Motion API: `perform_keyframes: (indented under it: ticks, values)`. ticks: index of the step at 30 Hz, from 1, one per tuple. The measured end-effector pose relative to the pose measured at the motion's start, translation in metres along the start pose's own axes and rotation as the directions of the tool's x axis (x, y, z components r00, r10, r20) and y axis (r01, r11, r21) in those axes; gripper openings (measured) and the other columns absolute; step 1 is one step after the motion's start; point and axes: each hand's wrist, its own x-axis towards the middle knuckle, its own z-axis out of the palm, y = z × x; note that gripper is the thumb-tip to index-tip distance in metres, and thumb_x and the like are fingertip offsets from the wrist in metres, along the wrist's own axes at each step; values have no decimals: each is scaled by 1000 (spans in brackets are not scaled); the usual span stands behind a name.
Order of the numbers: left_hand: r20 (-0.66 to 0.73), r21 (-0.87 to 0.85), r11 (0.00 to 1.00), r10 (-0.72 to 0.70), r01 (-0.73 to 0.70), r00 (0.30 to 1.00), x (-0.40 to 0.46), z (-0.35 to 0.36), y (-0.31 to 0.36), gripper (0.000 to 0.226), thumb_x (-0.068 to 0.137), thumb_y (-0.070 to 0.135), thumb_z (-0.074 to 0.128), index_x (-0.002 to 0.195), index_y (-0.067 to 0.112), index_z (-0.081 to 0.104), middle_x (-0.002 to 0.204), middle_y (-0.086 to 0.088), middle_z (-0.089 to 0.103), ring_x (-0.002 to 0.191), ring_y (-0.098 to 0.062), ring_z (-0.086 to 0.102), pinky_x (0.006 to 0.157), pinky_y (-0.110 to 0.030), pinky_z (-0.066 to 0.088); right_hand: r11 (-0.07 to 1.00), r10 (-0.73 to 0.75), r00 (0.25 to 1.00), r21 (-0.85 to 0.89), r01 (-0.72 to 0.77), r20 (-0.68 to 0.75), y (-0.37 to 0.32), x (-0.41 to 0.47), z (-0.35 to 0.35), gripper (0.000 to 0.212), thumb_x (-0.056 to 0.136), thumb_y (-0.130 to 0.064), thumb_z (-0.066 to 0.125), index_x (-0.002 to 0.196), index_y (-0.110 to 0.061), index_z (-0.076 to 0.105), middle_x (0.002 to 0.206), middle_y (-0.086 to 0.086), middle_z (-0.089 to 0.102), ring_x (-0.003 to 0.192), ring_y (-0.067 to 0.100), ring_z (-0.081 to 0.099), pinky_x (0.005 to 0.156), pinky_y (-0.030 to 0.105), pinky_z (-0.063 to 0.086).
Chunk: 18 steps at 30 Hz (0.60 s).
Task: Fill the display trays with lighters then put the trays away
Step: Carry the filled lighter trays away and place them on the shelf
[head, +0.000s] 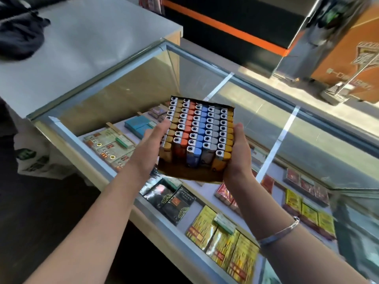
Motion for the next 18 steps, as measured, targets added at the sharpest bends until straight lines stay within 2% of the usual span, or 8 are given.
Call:
perform_keyframes:
  ticks: [2,4,9,13,16,18]
  values:
    - [46,-18,1000,-16,17,999,-12,15,-5,59,73,68,45,113,27,62,114,-6,63,98,-17,64,76,-31,47,1000,16,1000,-5,-16,-11,-2,-12,-15,40,95,-48,37,99,-20,66,89,2,74,80,18,71,59,27,54]
    - [76,-39,998,-49,52,996,-26,31,-11,60,73,65,46,116,24,59,113,-8,65,97,-20,65,78,-35,48,1000,10,1000,-13,-10,-27,-4,-24,-31,40,94,-48,39,100,-20,67,89,2,74,79,17,71,56,25,54]
    - [174,-136,988,-51,76,983,-60,69,-24,69,73,61,55,125,15,50,110,-13,66,96,-30,66,82,-42,50,997,-50,996,-55,46,-68,-11,-57,-77,40,92,-47,43,72,-25,70,73,-3,73,63,10,69,45,17,49]
    - [218,-166,983,-46,84,975,-87,103,-33,70,74,56,58,127,12,47,114,-16,64,102,-34,63,94,-50,45,995,-72,994,-70,66,-77,-18,-81,-121,41,90,-47,44,66,-30,72,73,-3,73,62,10,69,44,17,48]
    - [238,-154,985,-45,84,970,-105,125,-41,69,72,54,60,126,12,48,112,-15,65,98,-33,65,83,-43,51,987,-118,987,-118,105,-109,-24,-95,-154,37,92,-38,45,68,-25,70,68,-6,71,58,5,66,42,14,45]
    - [250,-128,989,-36,70,968,-115,138,-46,65,73,54,58,124,14,49,106,-11,68,93,-30,67,74,-36,52,965,-192,973,-208,163,-129,-26,-102,-175,31,95,-29,44,80,-21,70,69,-7,71,62,4,66,47,14,46]
